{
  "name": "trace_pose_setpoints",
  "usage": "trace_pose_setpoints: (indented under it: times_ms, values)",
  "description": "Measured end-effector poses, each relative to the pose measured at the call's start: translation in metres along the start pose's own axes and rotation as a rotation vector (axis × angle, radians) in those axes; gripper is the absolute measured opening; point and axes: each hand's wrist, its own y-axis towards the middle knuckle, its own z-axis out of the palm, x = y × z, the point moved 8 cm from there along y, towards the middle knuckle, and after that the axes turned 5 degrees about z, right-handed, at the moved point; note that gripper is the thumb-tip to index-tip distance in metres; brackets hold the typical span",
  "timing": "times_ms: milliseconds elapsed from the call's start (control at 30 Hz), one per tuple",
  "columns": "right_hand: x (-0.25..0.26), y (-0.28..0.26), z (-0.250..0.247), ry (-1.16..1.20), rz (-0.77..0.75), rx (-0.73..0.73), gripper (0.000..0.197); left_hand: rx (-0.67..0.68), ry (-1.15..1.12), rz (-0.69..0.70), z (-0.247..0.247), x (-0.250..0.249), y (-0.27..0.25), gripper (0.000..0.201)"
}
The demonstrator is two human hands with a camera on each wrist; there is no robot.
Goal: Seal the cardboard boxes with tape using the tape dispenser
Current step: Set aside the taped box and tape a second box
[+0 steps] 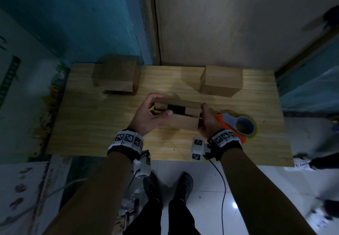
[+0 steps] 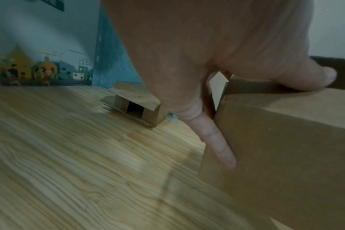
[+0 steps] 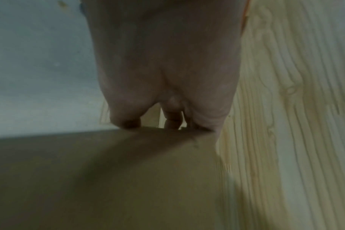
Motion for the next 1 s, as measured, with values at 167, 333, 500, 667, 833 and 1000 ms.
trace_pose_setpoints:
  times_ms: [167,333,500,667,833,1000]
  values:
    - [-0.007,0.003,-0.002,-0.073,0.013,-0.010,0.052,0.011,0.048,-0.027,0.001,0.008,0.000,0.046]
    - [-0.019,0.013,-0.003,-0.232,-0.042,-0.130,0.040,-0.030,0.156,-0.058,0.001,0.018,0.001,0.039]
    - [-0.019,0.008,-0.013,-0.571,-0.091,-0.357,0.027,-0.101,0.259,-0.077,0.006,0.034,-0.004,0.033]
    - [-0.013,0.009,-0.025,-0.572,-0.180,-0.517,0.051,-0.126,0.325,0.011,0.012,0.045,-0.010,0.034]
    - [0.001,-0.001,-0.025,-0.577,-0.283,-0.466,0.059,-0.156,0.358,-0.019,0.020,0.045,-0.001,0.035]
    - [-0.003,-0.002,-0.022,-0.102,-0.228,-0.256,0.049,-0.191,0.395,-0.007,0.023,0.044,-0.002,0.033]
